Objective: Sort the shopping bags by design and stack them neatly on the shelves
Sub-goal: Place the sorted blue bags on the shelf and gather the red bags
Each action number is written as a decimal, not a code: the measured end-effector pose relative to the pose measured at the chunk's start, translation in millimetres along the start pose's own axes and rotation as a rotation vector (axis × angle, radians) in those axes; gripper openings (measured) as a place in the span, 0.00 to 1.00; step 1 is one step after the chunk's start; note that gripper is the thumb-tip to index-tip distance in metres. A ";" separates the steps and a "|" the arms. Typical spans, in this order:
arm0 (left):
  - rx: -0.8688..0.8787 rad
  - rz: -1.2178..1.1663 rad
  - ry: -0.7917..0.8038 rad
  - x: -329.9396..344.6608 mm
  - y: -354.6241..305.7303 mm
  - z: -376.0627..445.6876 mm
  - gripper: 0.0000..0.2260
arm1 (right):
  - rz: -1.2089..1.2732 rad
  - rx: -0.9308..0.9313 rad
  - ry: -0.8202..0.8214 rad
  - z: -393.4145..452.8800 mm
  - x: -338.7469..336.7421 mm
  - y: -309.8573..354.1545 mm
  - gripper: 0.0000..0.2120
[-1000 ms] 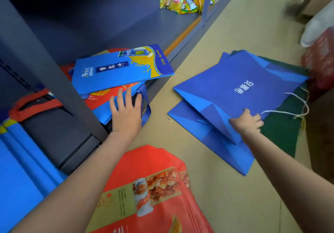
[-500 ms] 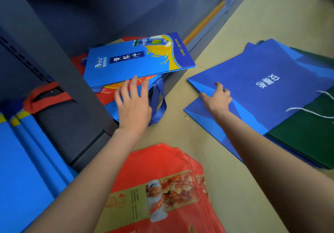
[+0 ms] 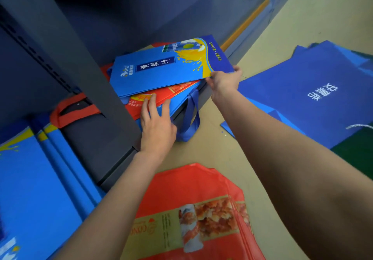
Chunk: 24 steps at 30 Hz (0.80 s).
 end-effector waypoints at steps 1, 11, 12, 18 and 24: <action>0.036 0.030 -0.020 -0.2 -0.6 0.0 0.30 | -0.022 -0.011 -0.036 -0.1 -5.6 0.6 0.22; 0.233 -0.010 -0.106 -13.6 -41.6 1.4 0.30 | 0.004 -0.077 -0.223 41.4 -141.8 33.9 0.18; 0.217 -0.076 -0.108 -16.3 -48.3 1.3 0.29 | -0.003 -0.090 -0.275 44.6 -159.0 39.7 0.18; 0.067 -0.479 -0.039 -32.8 -99.2 -0.9 0.25 | -0.171 -0.201 -0.490 42.4 -294.0 73.8 0.17; 0.043 -0.339 0.637 38.7 -128.3 -92.7 0.34 | -0.578 -0.209 -0.195 -18.3 -337.2 33.2 0.32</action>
Point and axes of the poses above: each hand's wrist, its own z-axis towards the middle knuckle, its own x-axis out of the palm, y = z × x, the point moved 4 cm from there along z, towards the middle knuckle, and after that the axes turned 14 degrees about -y, right-handed, at the moved point
